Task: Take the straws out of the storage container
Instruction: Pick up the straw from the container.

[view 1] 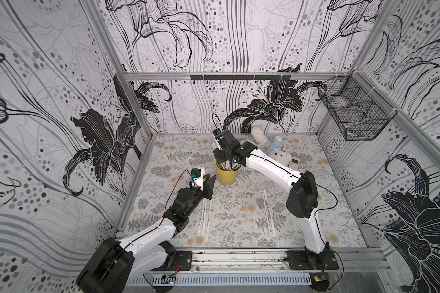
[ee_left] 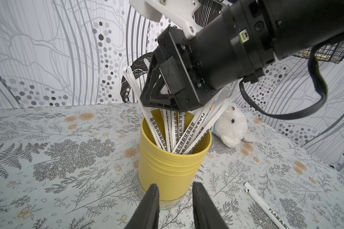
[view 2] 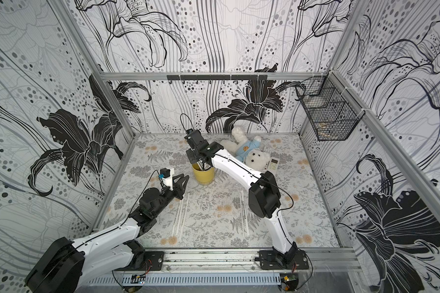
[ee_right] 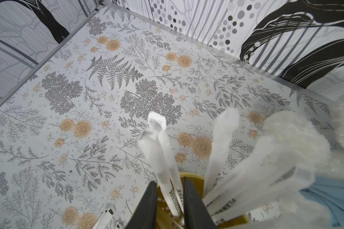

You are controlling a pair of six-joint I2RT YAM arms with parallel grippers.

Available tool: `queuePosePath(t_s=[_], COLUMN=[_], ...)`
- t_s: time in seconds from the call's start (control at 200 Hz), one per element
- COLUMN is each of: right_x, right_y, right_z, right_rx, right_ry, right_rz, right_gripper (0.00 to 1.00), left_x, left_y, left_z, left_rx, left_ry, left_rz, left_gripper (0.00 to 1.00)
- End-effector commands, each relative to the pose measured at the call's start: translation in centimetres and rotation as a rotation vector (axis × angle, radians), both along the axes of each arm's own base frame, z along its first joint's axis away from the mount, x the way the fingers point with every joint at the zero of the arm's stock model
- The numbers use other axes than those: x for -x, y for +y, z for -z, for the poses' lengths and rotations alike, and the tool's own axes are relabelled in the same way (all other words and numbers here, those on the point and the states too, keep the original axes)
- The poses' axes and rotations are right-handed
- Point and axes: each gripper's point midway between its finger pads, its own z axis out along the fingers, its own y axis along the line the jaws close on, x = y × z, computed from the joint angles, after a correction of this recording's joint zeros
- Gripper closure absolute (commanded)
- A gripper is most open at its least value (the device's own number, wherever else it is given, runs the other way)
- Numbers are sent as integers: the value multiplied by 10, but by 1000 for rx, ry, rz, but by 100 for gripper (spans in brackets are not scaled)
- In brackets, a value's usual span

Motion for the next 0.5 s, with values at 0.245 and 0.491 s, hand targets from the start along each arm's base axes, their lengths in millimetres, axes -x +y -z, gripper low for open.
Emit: queuePosePath(t_s=[0.245, 0.491], right_x=[0, -2], right_y=[14, 19], right_z=[1, 4], right_rx=[-15, -18], right_ry=[17, 23], right_rz=[-31, -38], right_gripper=[72, 75], left_x=[-1, -1], left_y=[-4, -3], left_z=[-11, -11], left_rx=[27, 27], left_ry=[-35, -33], left_rz=[14, 12], left_gripper=[66, 66])
